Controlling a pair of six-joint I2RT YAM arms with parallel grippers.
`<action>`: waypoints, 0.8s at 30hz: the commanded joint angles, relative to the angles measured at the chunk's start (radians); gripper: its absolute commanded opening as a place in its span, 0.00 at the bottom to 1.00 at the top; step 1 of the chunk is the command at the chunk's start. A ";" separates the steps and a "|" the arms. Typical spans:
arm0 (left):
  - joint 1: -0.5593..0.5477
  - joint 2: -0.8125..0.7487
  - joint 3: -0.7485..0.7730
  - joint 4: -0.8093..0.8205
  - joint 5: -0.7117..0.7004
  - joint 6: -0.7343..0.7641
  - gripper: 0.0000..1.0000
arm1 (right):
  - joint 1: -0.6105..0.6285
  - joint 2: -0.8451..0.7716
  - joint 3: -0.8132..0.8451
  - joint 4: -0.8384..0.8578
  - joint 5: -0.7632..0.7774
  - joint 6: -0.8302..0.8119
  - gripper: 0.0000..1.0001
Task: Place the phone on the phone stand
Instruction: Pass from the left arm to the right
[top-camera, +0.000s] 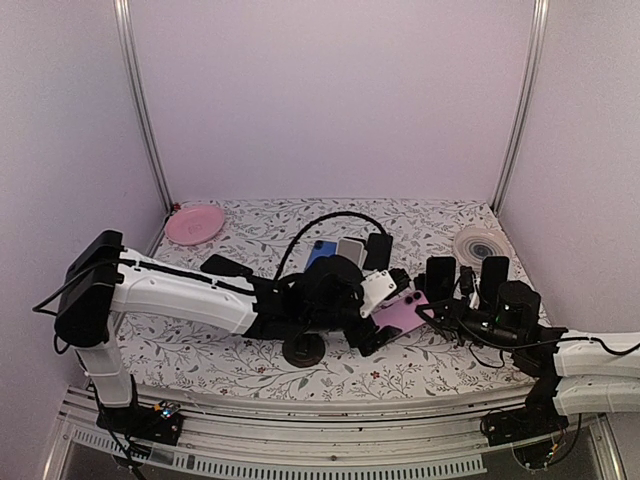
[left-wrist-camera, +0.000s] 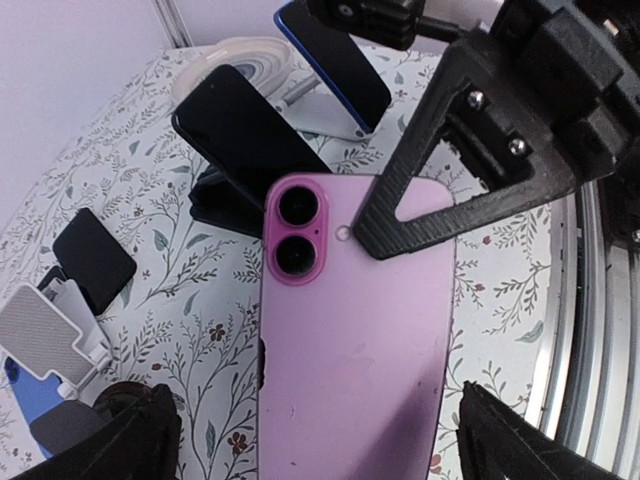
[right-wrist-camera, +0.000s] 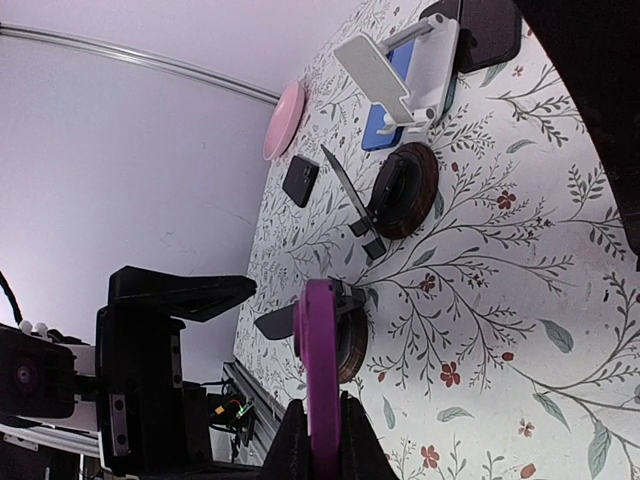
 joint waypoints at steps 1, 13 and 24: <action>-0.049 -0.030 -0.031 0.050 -0.113 0.025 0.97 | 0.006 -0.071 -0.007 0.004 0.048 0.039 0.02; -0.161 0.066 0.020 0.052 -0.485 0.145 0.90 | 0.005 -0.169 0.022 -0.127 0.100 0.151 0.02; -0.191 0.170 0.075 0.045 -0.619 0.222 0.70 | 0.006 -0.177 0.059 -0.185 0.111 0.272 0.02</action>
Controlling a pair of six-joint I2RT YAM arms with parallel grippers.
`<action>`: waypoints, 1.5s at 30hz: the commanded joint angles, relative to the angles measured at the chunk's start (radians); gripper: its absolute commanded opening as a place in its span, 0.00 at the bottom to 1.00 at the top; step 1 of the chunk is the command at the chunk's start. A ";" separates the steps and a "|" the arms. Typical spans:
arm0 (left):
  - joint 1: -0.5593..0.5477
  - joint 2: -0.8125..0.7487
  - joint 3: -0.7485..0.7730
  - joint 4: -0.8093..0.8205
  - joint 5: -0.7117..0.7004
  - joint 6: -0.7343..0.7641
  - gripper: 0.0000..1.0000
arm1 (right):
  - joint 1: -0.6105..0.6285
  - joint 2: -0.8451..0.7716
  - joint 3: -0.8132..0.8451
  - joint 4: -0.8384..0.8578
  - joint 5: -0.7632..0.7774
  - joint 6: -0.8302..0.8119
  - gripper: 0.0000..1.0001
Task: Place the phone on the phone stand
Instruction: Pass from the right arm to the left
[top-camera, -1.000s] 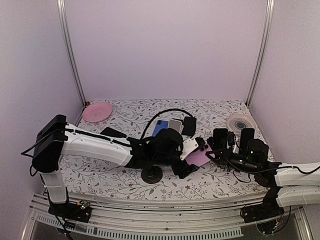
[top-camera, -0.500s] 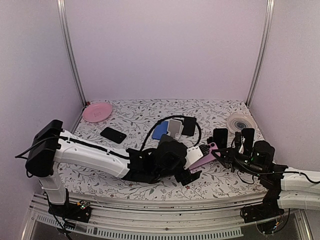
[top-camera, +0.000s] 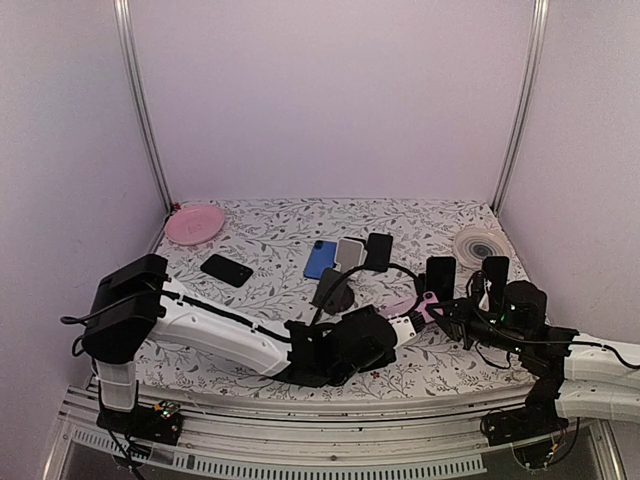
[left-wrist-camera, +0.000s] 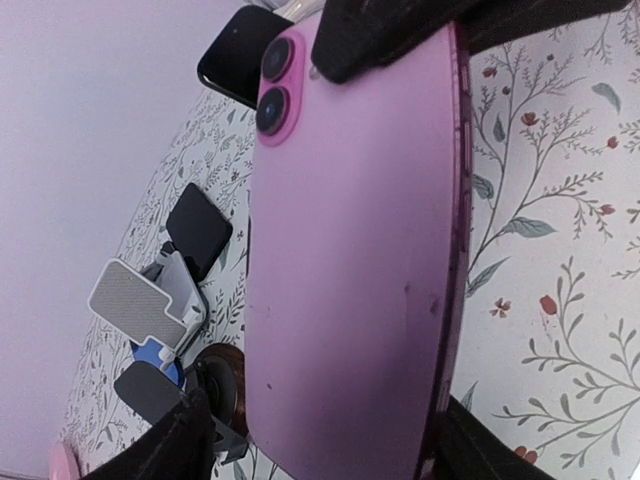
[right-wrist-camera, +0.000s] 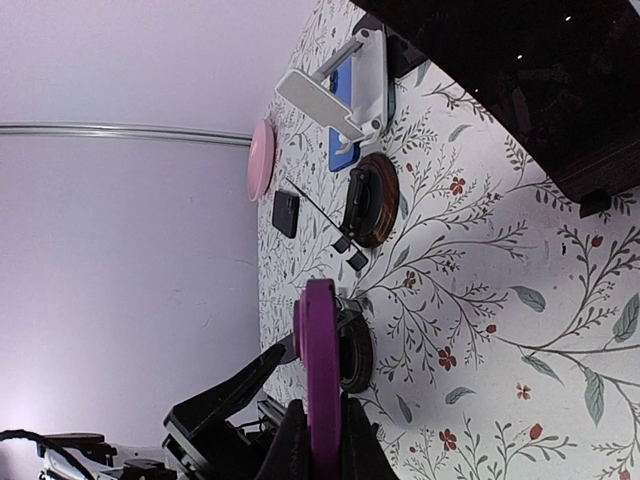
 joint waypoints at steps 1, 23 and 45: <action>-0.018 0.021 0.040 0.013 -0.075 0.039 0.66 | 0.006 -0.021 0.050 0.024 0.014 0.070 0.02; -0.006 0.088 0.117 -0.020 -0.138 0.044 0.37 | 0.013 -0.022 0.046 0.039 -0.002 0.129 0.02; 0.015 0.012 0.084 -0.007 -0.124 -0.031 0.00 | 0.016 -0.039 0.040 0.093 -0.012 0.051 0.77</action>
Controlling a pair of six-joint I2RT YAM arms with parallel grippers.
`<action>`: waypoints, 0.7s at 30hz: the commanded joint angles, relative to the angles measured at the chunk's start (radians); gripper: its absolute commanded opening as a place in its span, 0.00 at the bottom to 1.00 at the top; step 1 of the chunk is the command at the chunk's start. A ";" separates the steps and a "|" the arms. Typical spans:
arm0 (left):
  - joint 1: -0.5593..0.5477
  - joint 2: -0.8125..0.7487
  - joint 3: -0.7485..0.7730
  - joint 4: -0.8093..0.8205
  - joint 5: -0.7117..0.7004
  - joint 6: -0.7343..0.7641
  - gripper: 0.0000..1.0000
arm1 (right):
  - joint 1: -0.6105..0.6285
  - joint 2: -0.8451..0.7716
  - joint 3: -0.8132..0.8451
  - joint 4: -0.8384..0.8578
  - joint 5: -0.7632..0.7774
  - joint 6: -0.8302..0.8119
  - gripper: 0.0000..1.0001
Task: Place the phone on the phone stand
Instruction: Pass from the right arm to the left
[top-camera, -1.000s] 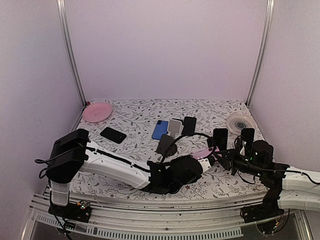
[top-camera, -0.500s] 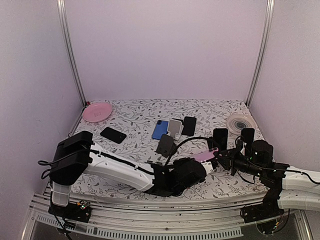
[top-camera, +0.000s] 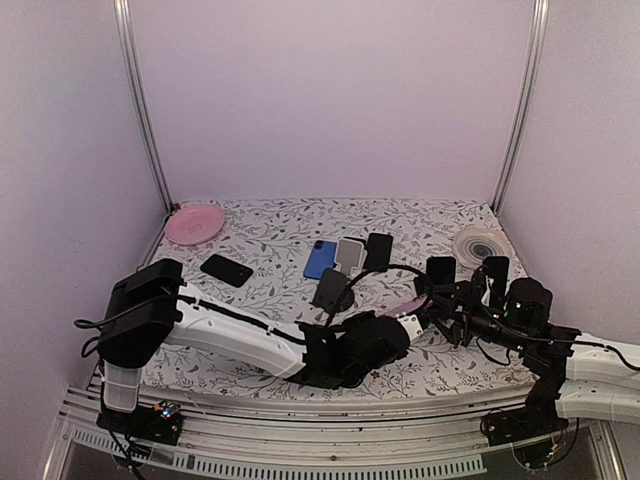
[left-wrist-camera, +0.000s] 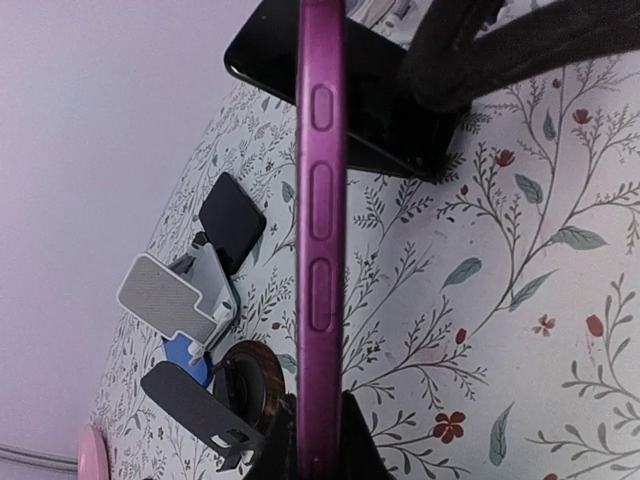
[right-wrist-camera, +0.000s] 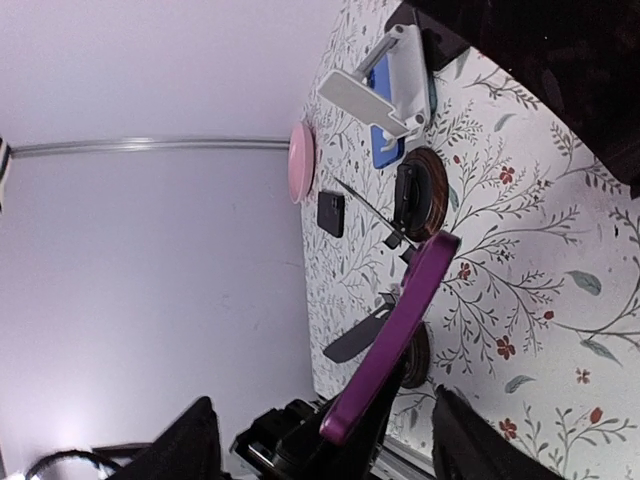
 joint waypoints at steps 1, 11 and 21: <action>0.024 -0.080 -0.019 0.027 0.034 -0.083 0.00 | 0.005 -0.024 0.026 0.061 -0.005 -0.080 0.83; 0.106 -0.251 -0.117 0.008 0.366 -0.338 0.00 | 0.012 -0.031 0.139 -0.116 0.060 -0.351 0.99; 0.177 -0.385 -0.251 0.128 0.712 -0.492 0.00 | 0.182 0.023 0.242 -0.174 0.263 -0.484 0.99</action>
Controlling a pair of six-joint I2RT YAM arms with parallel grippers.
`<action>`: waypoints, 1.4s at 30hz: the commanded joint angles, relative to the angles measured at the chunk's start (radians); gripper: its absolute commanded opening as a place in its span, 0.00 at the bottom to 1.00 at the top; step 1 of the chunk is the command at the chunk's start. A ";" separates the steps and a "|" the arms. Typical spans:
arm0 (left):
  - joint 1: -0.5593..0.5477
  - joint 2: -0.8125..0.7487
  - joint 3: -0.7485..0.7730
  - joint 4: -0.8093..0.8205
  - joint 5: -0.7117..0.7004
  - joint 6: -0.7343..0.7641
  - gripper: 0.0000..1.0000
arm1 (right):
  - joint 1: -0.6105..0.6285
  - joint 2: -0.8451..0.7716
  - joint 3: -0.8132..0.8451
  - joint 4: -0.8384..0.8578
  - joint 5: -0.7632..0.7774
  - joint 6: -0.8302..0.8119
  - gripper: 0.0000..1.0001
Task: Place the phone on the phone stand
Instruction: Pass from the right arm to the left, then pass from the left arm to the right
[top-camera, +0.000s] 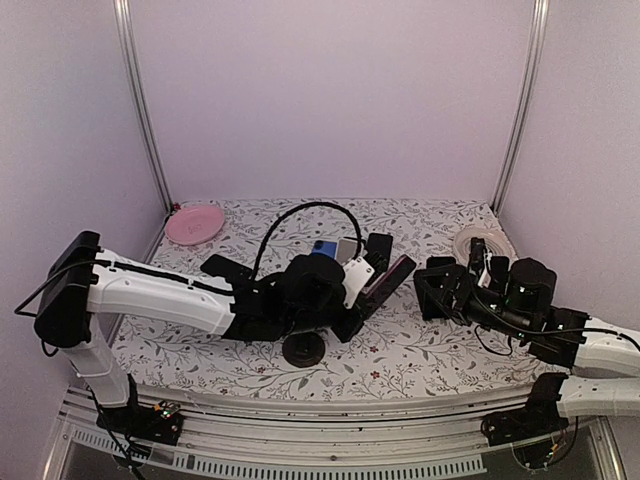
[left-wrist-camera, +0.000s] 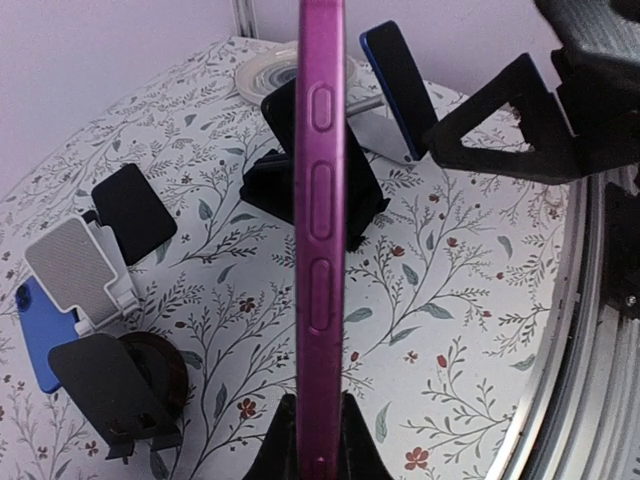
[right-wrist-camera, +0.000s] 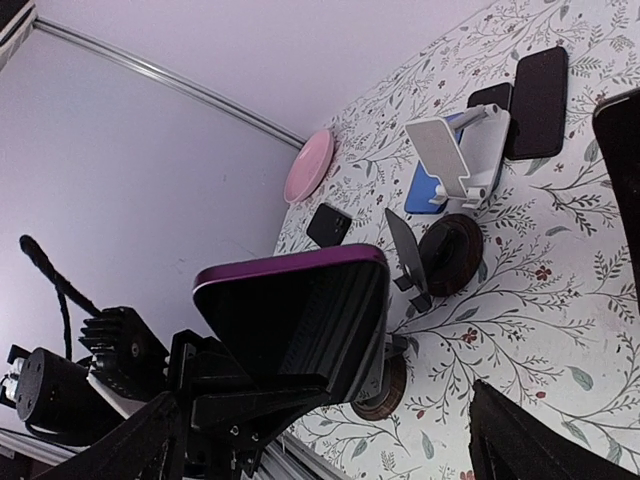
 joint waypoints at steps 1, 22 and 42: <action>0.011 -0.042 -0.028 0.107 0.184 -0.083 0.00 | 0.100 0.040 0.072 -0.022 0.150 -0.085 0.99; 0.005 -0.070 -0.089 0.184 0.259 -0.112 0.00 | 0.157 0.175 0.100 0.048 0.222 -0.019 0.99; -0.007 -0.036 -0.071 0.175 0.250 -0.137 0.00 | 0.183 0.257 0.119 0.103 0.243 0.021 0.66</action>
